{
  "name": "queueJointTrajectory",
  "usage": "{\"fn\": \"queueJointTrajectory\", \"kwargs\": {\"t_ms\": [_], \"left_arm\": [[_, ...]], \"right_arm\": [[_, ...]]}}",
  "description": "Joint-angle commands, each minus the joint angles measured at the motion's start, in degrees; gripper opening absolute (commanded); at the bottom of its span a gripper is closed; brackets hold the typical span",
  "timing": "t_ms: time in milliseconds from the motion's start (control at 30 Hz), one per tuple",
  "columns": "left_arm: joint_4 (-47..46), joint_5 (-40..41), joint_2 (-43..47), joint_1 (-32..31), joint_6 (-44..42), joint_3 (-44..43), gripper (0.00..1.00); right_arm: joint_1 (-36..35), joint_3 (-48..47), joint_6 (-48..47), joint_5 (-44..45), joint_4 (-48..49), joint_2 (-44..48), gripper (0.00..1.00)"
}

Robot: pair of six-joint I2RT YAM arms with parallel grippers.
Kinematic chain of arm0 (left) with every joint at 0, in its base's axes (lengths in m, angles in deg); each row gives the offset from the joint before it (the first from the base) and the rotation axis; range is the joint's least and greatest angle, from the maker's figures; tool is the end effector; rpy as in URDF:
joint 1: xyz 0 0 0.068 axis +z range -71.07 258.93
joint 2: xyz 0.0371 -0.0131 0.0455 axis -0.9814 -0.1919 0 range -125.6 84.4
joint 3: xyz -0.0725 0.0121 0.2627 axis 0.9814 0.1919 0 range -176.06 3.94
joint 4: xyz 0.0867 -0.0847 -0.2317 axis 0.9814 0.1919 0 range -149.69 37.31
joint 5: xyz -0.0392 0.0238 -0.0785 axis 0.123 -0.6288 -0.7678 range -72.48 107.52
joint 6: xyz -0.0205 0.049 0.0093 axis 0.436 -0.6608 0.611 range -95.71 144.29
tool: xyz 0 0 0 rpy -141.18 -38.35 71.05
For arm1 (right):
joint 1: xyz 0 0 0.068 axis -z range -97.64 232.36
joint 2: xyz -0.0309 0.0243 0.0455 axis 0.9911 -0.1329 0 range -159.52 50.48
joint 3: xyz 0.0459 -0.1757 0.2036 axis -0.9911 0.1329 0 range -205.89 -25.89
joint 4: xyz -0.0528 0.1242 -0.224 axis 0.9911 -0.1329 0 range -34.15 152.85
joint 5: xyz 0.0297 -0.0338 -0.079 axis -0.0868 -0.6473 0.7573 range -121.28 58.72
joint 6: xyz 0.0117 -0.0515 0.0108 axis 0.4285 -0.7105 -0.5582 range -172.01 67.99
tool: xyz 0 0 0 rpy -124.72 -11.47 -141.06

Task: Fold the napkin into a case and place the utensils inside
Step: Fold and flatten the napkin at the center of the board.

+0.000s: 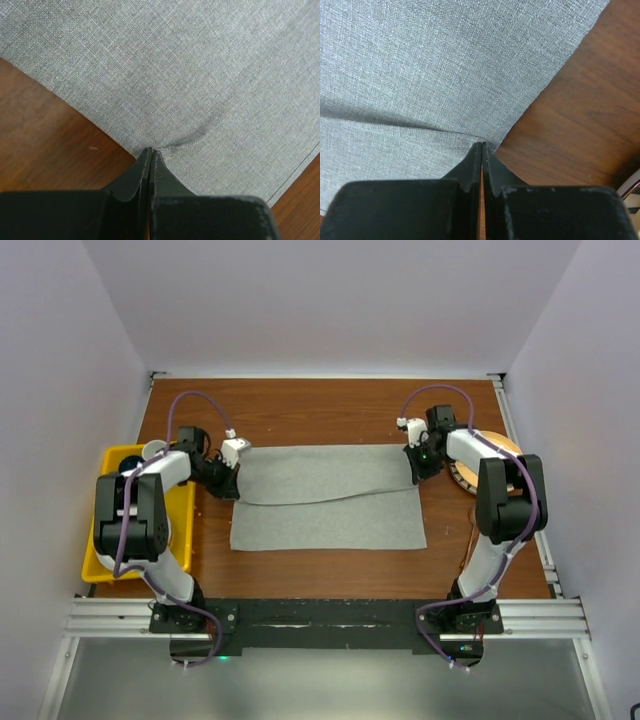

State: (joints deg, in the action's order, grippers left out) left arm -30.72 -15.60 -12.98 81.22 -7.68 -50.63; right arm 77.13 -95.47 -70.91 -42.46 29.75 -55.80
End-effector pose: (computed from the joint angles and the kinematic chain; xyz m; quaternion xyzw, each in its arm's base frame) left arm 0.3074 -0.0072 0.1541 0.2861 0.9033 -0.2242 0.2279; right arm 0.3617 0.0400 0.1664 -0.2215 0.9546 0.0745 0.1847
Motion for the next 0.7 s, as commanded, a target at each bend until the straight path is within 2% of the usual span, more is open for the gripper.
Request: {"fn": "queueJointTrajectory", "kwargs": {"t_ms": [0,100,233,400,567,667], "left_arm": [[-4.3,3.9,-3.2,-0.4,3.0,-4.4,0.00],[-2.1,2.7,-3.3,-0.4,2.4,-6.8,0.00],[2.0,-1.2,2.7,-0.4,0.2,-7.4,0.00],[8.5,-2.5,8.4,-0.4,-4.4,-6.8,0.00],[17.1,-2.6,12.9,-0.4,-9.6,-6.4,0.00],[19.0,-1.6,14.9,-0.4,-12.4,-3.8,0.00]], "right_arm": [[-0.2,-3.0,0.5,2.6,1.8,-3.3,0.00],[-0.2,-5.6,0.2,1.5,-0.2,-2.5,0.00],[-0.1,-5.5,-2.4,-0.1,-4.9,3.6,0.00],[-0.2,-5.0,-3.9,-1.2,-11.8,12.0,0.00],[-0.1,-0.5,-5.6,-1.7,-16.5,17.8,0.00],[-0.2,3.5,-6.2,-1.3,-16.9,20.2,0.00]]}}
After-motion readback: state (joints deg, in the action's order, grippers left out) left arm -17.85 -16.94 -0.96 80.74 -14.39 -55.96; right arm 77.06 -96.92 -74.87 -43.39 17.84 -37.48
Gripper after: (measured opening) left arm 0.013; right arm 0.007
